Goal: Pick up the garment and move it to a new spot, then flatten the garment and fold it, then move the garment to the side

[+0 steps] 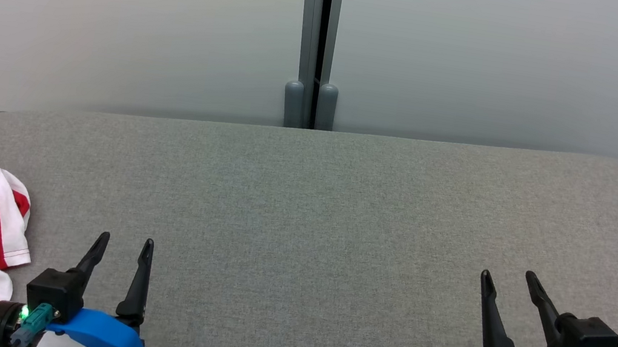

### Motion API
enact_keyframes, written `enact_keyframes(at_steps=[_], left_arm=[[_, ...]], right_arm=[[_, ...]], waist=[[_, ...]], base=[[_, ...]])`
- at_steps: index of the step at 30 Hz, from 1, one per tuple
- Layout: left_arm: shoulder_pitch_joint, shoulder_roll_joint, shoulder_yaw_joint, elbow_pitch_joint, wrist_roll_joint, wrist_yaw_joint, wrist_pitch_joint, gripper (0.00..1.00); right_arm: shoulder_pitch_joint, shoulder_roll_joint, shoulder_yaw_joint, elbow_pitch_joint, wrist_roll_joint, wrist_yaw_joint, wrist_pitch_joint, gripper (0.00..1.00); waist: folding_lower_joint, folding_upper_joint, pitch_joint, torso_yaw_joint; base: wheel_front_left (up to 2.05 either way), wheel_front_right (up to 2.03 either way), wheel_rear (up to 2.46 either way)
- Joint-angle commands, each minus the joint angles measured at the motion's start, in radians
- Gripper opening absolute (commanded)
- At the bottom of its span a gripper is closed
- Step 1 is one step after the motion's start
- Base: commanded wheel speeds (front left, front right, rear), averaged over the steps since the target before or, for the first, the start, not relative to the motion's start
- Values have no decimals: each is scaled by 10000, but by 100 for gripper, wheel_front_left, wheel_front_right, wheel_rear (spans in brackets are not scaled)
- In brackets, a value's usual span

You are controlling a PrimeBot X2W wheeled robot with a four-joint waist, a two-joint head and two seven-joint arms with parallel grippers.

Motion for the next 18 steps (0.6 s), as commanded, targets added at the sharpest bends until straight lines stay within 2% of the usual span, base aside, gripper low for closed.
enact_keyframes(at_steps=[1,11,18], left_arm=[[-140,6,34,19,-36,25,-45,100],[-164,35,-8,54,-34,70,-45,100],[-301,52,22,112,-96,123,-45,100]], right_arm=[[-47,21,-28,15,47,4,-70,100],[-8,43,-59,-3,52,4,-109,100],[-24,48,-5,-197,93,4,-78,100]], waist=[[0,-1,1,7],[0,-1,12,67],[0,-1,70,664]], base=[[0,0,0],[0,0,0],[0,0,0]])
